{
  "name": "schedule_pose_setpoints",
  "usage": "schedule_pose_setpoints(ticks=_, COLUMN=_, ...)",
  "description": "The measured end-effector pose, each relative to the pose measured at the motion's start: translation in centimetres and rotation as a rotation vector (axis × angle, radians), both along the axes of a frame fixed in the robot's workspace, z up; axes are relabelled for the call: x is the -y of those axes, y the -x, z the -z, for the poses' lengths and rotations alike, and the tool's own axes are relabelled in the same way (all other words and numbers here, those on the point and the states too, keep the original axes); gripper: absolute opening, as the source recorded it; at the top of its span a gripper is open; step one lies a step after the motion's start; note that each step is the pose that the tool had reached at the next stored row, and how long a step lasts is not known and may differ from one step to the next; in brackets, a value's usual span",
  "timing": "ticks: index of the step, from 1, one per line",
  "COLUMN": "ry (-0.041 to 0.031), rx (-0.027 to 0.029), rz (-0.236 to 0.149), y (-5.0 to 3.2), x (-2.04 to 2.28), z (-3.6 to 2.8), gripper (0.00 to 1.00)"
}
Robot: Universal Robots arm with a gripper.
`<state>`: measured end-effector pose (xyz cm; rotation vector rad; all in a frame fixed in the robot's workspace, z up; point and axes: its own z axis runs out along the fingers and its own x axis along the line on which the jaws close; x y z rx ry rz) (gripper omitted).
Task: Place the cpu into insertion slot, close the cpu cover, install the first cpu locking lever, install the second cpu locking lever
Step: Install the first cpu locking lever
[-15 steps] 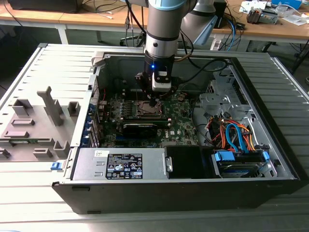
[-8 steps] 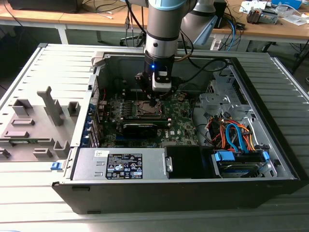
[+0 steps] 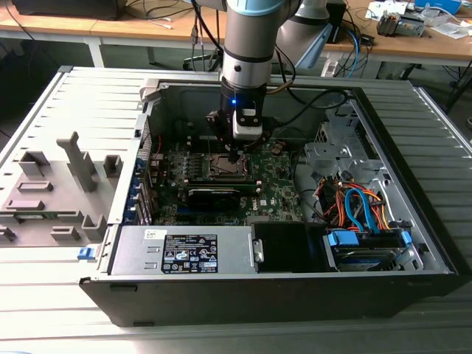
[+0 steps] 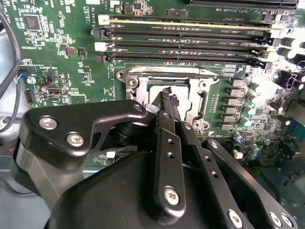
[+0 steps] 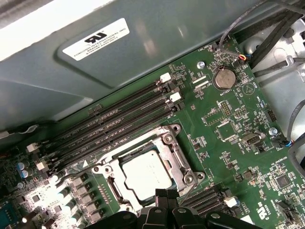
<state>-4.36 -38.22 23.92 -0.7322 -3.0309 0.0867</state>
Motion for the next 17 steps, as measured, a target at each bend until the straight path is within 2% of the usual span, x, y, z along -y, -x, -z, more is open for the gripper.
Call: schedule_pose_setpoints(ticks=17, ry=0.0000, rx=0.0000, rz=-0.015, y=0.00, x=0.00, z=0.00, gripper=0.11)
